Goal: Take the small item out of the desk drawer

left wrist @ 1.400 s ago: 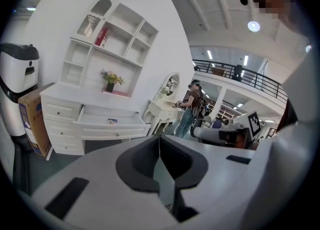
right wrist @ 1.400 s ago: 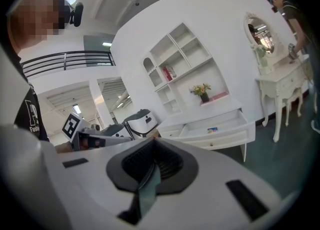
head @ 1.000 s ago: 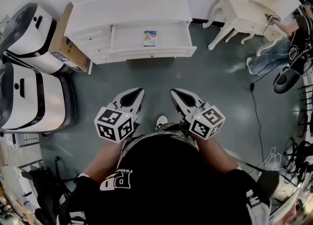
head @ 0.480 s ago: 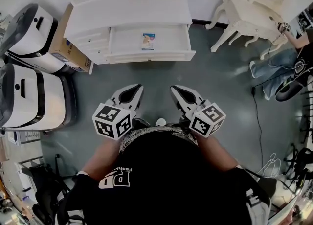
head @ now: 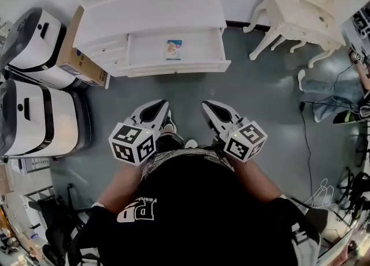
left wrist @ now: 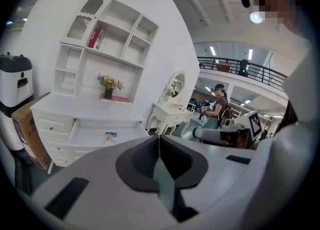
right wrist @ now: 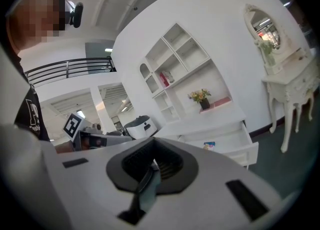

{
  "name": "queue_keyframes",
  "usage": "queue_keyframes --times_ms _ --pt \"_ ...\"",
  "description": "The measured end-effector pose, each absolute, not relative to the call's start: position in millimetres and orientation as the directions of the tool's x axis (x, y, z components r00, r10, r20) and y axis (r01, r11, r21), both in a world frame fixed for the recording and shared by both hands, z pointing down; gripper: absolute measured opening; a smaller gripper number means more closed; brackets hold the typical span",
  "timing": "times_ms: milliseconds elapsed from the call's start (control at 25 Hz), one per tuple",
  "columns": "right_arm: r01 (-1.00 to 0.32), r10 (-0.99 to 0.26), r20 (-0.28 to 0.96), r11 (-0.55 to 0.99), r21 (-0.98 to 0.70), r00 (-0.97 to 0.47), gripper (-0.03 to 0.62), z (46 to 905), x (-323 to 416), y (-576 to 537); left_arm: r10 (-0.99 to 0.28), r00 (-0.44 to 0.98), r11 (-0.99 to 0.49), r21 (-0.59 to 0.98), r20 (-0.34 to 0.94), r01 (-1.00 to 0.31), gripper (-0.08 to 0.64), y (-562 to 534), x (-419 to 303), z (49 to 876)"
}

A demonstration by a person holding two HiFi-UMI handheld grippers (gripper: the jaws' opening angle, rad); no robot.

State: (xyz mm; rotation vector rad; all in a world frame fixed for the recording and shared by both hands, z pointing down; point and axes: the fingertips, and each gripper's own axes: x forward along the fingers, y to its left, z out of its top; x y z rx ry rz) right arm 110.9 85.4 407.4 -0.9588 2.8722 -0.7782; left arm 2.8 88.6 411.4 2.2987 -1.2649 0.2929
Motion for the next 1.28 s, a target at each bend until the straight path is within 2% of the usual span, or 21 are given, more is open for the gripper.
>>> queue_keyframes --times_ms 400,1280 --pt "-0.596 -0.595 0.161 0.666 -0.449 -0.787 0.009 410.3 114.8 47.9 -0.722 0.573 -0.472 0.329 0.389 -0.818 0.016 44.7 4.7 410.9" --pt "-0.631 -0.571 0.278 0.639 -0.44 -0.772 0.009 433.2 50.7 -84.3 -0.697 0.564 -0.446 0.349 0.443 -0.824 0.017 -86.3 -62.6 433.0"
